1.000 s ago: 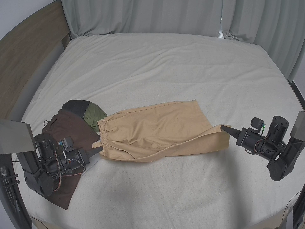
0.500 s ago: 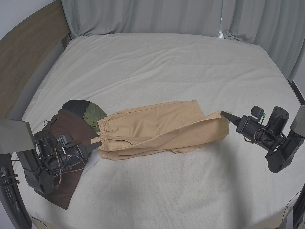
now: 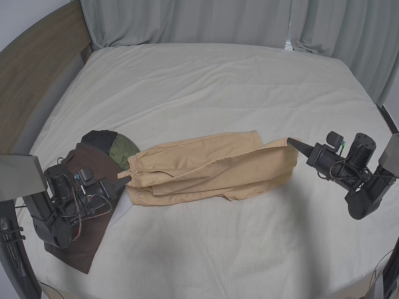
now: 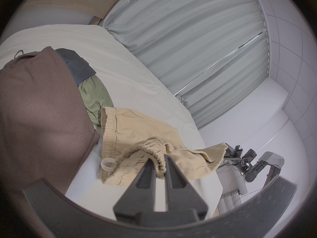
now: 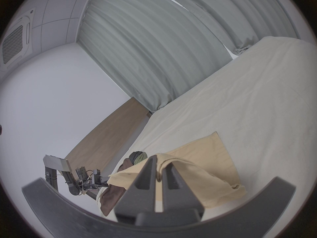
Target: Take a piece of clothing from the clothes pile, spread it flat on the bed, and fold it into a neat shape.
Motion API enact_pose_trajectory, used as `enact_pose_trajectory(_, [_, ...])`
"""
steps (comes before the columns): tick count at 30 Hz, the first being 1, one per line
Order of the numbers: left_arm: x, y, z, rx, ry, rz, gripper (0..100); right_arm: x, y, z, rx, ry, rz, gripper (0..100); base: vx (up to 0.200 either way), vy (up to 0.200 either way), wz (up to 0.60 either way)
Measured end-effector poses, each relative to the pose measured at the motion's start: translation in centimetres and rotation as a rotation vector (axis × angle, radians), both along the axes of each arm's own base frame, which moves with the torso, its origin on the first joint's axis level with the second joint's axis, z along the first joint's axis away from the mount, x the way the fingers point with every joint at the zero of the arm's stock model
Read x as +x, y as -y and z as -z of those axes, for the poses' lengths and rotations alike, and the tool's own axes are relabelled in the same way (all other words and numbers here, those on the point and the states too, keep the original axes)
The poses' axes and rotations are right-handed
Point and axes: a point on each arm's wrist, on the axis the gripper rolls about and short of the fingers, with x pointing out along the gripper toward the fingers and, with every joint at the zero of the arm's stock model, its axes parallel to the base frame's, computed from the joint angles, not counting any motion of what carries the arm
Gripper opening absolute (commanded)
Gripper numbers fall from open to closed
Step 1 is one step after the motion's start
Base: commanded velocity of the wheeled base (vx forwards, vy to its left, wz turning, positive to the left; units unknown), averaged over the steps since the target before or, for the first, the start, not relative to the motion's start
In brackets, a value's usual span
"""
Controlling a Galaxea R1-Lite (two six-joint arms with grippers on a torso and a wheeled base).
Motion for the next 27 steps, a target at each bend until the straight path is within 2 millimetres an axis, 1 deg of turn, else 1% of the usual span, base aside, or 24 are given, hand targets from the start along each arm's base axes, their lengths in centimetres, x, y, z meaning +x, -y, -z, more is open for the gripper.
enact_pose_trajectory(4, [0.1,-0.1,-0.1,0.0,0.004,-0.003,0,-0.5,-0.3,-0.1,-0.001,-0.005,-0.011,0,0.0,0.0,0.0])
enact_pose_trajectory(7, [0.2,-0.2,-0.1,-0.001,0.005,-0.006,0,-1.2,-0.5,-0.1,-0.003,-0.017,-0.018,0,0.0,0.0,0.0])
enact_pose_trajectory(12, [0.2,-0.3,-0.1,-0.006,0.005,-0.012,0,-3.1,-0.6,-0.3,-0.008,-0.034,-0.031,0,0.0,0.0,0.0])
enact_pose_trajectory(18, [0.3,-0.5,-0.1,-0.01,0.002,-0.016,0,-4.9,-0.6,-1.3,-0.007,-0.02,-0.042,0,0.0,0.0,0.0])
enact_pose_trajectory(22, [0.3,-0.5,-0.1,-0.011,0.001,-0.017,0,-5.5,-0.6,-2.1,-0.004,0.001,-0.044,0,0.0,0.0,0.0])
enact_pose_trajectory(27, [0.3,-0.5,-0.1,-0.011,0.0,-0.018,0,-5.1,-0.5,-2.3,-0.002,0.014,-0.04,0,0.0,0.0,0.0])
